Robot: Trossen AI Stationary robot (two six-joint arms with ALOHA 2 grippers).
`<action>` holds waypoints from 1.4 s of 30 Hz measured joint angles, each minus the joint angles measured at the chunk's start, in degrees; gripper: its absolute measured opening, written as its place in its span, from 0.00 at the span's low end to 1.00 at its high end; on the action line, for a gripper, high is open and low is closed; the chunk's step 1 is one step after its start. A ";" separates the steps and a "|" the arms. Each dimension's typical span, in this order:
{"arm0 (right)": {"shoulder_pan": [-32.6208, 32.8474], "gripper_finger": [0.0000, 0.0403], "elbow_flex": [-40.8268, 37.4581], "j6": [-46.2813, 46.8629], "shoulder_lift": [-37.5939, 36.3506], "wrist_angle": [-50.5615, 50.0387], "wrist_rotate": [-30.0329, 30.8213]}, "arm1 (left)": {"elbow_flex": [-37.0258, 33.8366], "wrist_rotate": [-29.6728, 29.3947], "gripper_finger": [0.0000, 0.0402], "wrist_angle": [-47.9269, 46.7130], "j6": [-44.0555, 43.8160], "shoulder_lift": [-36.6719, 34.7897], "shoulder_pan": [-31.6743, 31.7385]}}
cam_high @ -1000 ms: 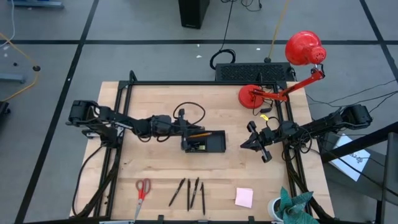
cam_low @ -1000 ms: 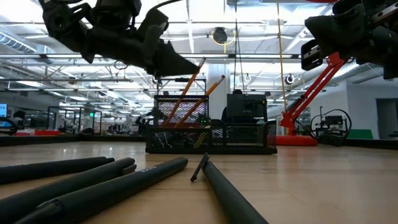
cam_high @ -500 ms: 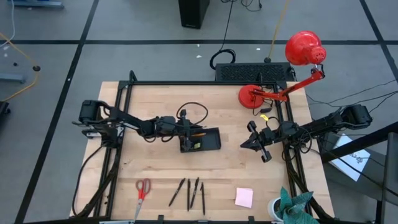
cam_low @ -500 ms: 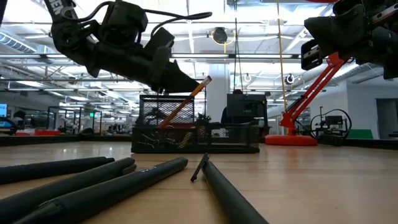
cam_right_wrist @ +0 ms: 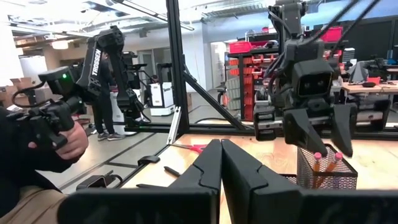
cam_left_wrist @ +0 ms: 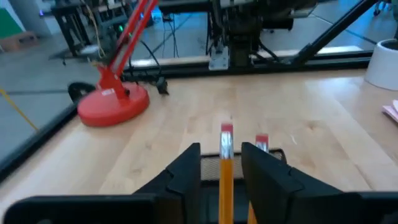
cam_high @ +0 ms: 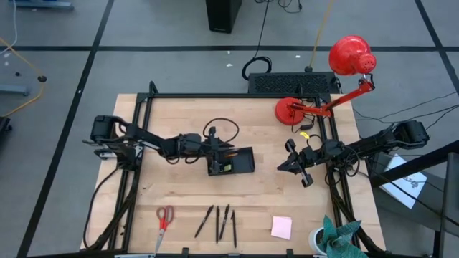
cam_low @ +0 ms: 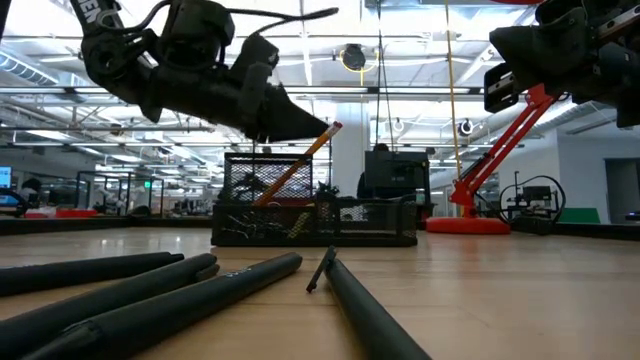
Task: Pick and place office supplies into organizer
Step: Adjust the desk organizer
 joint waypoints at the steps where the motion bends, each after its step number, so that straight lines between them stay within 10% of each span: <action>1: 0.00 0.01 0.01 0.00 0.00 0.00 -0.01 | 0.01 -0.23 0.32 -0.08 0.51 -0.55 -0.03; 9: 0.00 0.01 0.01 0.00 0.00 -0.48 -0.01 | 0.12 -0.91 0.35 -8.04 -2.38 -9.75 -4.56; 18: 0.00 0.01 0.01 0.00 0.00 -1.34 -0.01 | 0.03 -6.01 0.02 -23.41 -11.34 -5.35 -17.19; 42: -0.02 0.01 0.01 0.00 -0.02 -1.09 1.41 | 0.05 -15.35 0.02 -34.26 -21.91 -0.76 -17.86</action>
